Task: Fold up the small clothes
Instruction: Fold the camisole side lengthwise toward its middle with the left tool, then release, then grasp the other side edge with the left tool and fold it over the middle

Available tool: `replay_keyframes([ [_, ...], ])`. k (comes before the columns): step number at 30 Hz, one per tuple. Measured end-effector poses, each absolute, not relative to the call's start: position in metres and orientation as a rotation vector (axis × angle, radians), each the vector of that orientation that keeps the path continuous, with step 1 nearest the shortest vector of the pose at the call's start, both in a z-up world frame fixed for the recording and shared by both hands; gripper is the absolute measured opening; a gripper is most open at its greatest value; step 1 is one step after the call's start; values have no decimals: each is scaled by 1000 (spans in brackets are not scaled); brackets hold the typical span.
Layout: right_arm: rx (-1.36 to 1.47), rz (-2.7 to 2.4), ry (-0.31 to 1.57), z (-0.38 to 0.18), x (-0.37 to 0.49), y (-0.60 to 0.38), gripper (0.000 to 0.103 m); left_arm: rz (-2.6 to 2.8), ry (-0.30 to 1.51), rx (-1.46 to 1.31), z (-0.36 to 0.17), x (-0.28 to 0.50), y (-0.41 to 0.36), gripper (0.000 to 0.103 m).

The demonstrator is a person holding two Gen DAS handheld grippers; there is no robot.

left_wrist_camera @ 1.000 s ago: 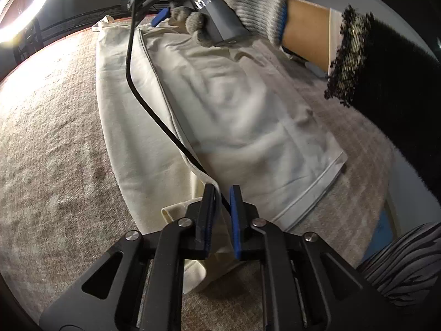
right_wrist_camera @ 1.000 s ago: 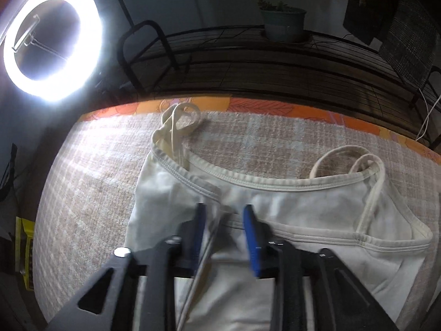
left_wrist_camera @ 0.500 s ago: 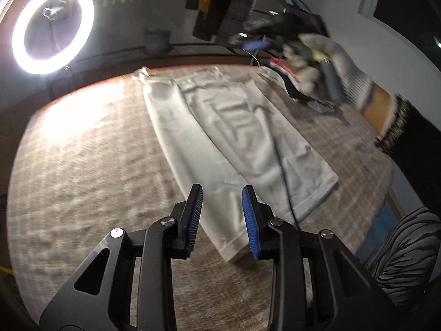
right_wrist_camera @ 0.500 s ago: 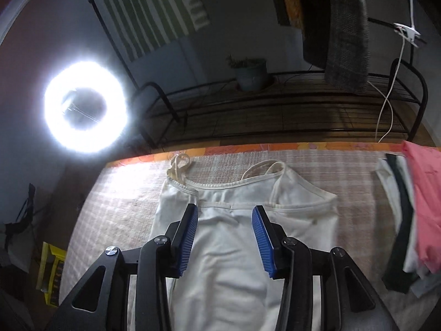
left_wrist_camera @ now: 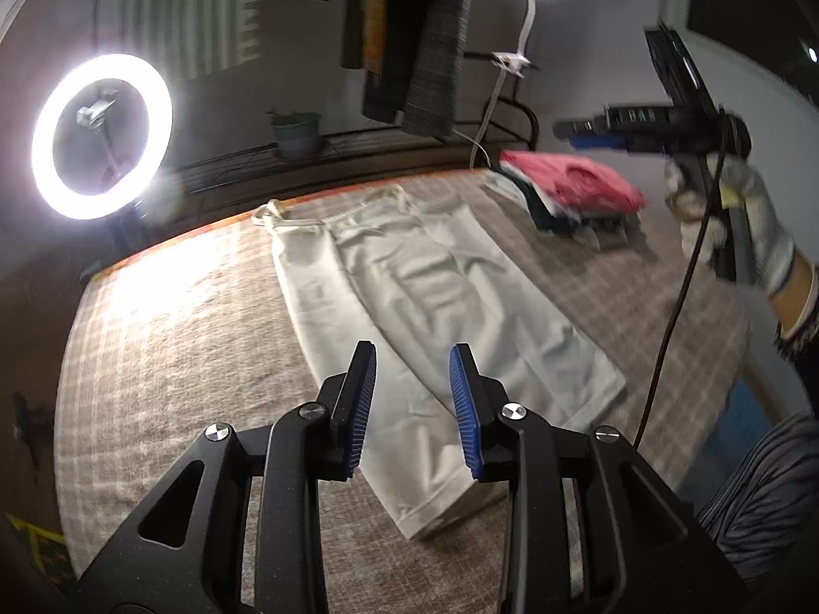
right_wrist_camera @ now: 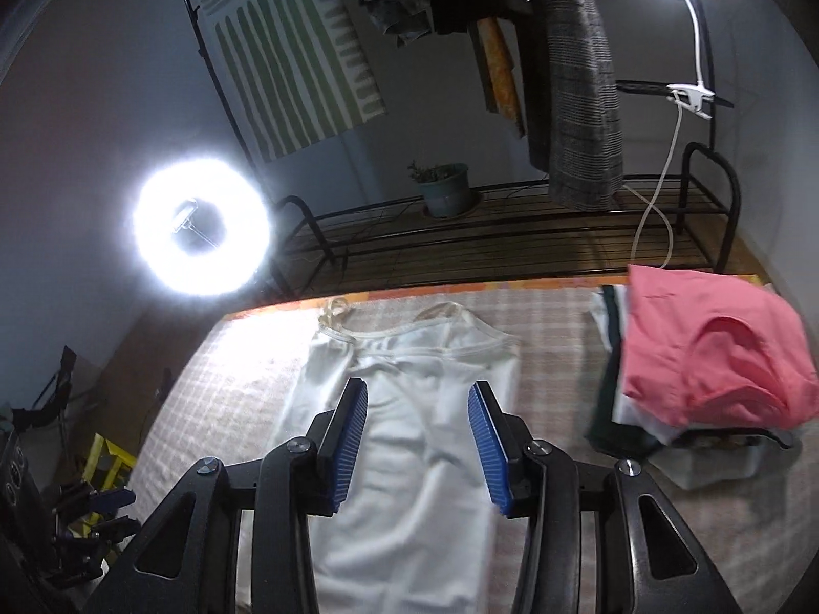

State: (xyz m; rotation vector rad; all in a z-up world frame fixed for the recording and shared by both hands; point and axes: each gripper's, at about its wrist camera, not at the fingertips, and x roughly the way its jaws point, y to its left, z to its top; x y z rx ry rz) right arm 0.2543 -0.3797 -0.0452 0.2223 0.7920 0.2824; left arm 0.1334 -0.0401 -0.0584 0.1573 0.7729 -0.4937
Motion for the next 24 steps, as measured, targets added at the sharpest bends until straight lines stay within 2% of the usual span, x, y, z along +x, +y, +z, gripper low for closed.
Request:
replay_keyframes([
  [13,253,262,834,-76,238,-464,44,-582,864,279,-144,99,-196,29],
  [22,231,281,887,-108,247,-489,44,-712,915,337,-186,81,-267,30],
  [23,231,284,891,-111,250,-491,44,-716,927,335,-188,81,-271,34],
  [24,232,290,896,-115,253,-492,44,-711,933,339,-190,81,-275,44],
])
